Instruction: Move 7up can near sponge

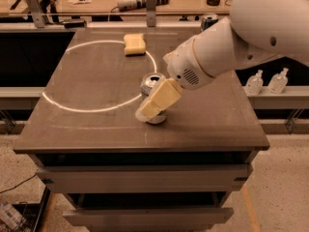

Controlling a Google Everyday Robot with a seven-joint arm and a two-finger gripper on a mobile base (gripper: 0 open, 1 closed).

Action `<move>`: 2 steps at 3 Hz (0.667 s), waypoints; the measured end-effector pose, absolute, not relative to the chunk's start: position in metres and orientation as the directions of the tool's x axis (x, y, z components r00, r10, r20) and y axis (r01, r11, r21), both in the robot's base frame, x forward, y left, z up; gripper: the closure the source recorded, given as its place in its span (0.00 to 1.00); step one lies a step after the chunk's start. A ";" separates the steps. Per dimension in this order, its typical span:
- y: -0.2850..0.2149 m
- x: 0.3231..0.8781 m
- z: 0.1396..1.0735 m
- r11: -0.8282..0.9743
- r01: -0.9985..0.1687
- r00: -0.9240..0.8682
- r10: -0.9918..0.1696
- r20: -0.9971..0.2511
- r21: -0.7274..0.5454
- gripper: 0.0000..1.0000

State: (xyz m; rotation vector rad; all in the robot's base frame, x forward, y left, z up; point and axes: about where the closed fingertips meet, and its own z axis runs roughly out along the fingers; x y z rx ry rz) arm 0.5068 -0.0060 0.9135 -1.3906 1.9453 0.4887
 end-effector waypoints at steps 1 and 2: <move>-0.003 0.517 0.905 0.337 -0.935 -0.160 -0.673 -0.722 -0.107 0.00; -0.002 0.524 0.896 0.314 -0.941 -0.129 -0.676 -0.725 -0.125 0.18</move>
Offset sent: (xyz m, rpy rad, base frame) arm 0.0277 0.0012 -0.0307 0.0079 -0.0647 0.0697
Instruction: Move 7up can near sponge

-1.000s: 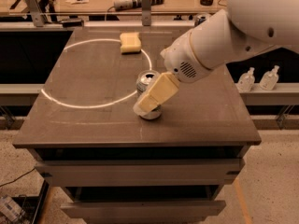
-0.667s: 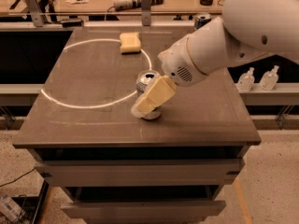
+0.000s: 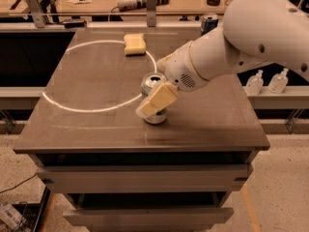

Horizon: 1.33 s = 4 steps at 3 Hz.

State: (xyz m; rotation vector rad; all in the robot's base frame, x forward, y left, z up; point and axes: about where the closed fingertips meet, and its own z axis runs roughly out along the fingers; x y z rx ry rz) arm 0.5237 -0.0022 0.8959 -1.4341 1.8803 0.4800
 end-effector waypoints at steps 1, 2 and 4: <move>-0.002 0.522 0.887 0.290 -0.949 -0.111 -0.682 -0.723 -0.127 0.41; -0.004 0.522 0.886 0.262 -0.955 -0.087 -0.690 -0.718 -0.136 0.65; -0.025 0.594 0.931 0.392 -0.913 -0.204 -0.673 -0.711 -0.110 1.00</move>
Offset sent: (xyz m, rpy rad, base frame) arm -0.0003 -0.0095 -0.0127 -0.0182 -0.0134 0.0789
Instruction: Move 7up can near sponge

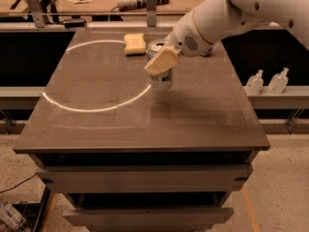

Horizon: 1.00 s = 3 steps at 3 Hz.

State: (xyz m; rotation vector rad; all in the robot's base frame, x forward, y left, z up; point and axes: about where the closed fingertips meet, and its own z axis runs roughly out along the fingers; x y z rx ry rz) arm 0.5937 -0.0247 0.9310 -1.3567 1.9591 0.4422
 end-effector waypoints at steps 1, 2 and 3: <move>-0.034 0.640 0.950 0.491 -0.868 -0.307 -0.648 -0.697 -0.074 1.00; -0.039 0.688 0.955 0.581 -0.814 -0.409 -0.598 -0.690 -0.020 1.00; -0.039 0.721 0.953 0.643 -0.766 -0.448 -0.542 -0.711 -0.008 1.00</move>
Offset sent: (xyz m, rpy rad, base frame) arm 0.1564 -0.0252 0.0306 0.0434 0.1612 -0.3575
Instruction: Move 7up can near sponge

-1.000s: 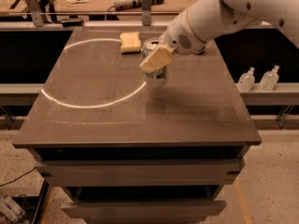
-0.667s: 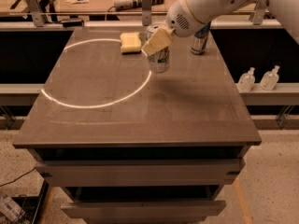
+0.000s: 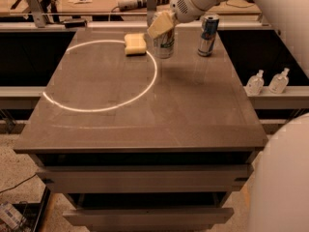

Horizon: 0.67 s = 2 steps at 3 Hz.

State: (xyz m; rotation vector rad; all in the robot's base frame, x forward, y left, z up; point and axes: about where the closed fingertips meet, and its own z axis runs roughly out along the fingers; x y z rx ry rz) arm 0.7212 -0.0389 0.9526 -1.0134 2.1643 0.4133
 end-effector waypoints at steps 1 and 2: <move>-0.028 0.751 0.948 0.673 -0.738 -0.409 -0.498 -0.765 -0.043 1.00; -0.014 0.773 0.939 0.692 -0.718 -0.365 -0.469 -0.804 -0.077 1.00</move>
Offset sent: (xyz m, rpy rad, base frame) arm 0.0770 0.0364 -0.0207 0.0960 -0.2442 -0.0990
